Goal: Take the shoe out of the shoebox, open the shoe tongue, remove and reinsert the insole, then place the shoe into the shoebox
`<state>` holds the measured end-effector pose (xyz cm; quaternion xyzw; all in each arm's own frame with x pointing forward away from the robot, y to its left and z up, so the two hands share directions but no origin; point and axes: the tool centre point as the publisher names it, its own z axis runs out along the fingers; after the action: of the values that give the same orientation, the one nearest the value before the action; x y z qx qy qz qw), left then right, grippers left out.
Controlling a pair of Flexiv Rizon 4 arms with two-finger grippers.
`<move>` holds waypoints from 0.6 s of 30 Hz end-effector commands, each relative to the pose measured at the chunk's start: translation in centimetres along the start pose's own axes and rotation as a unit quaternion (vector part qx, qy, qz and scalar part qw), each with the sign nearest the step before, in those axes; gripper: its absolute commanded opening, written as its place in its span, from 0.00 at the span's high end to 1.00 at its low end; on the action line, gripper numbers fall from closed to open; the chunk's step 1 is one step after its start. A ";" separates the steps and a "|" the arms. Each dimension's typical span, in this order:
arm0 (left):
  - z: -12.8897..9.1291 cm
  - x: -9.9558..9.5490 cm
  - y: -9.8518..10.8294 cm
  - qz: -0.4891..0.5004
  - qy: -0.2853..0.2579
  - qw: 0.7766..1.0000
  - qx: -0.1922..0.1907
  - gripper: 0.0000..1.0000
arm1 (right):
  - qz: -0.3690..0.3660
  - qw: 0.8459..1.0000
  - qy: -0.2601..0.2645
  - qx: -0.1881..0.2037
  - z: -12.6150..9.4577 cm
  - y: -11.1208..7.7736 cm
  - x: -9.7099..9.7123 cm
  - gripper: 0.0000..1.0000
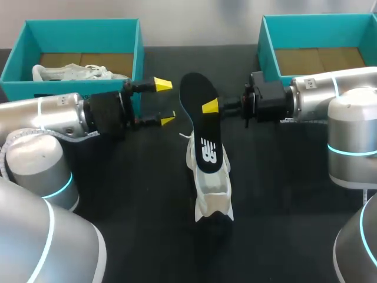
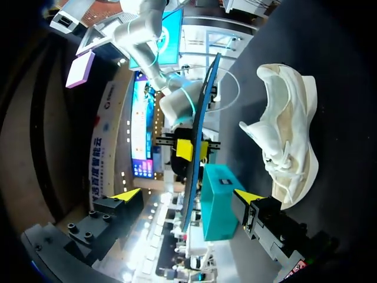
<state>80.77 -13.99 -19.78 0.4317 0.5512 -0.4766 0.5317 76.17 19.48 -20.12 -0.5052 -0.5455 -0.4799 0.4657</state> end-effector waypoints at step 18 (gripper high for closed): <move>4.9 0.6 -1.4 0.057 0.011 0.998 0.003 0.11 | 0.001 1.000 -0.001 0.000 0.2 0.0 0.0 1.00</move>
<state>80.26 -18.01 -19.95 0.4732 0.5278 -0.4464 0.5461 76.17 19.48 -20.12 -0.5052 -0.5455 -0.4799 0.4658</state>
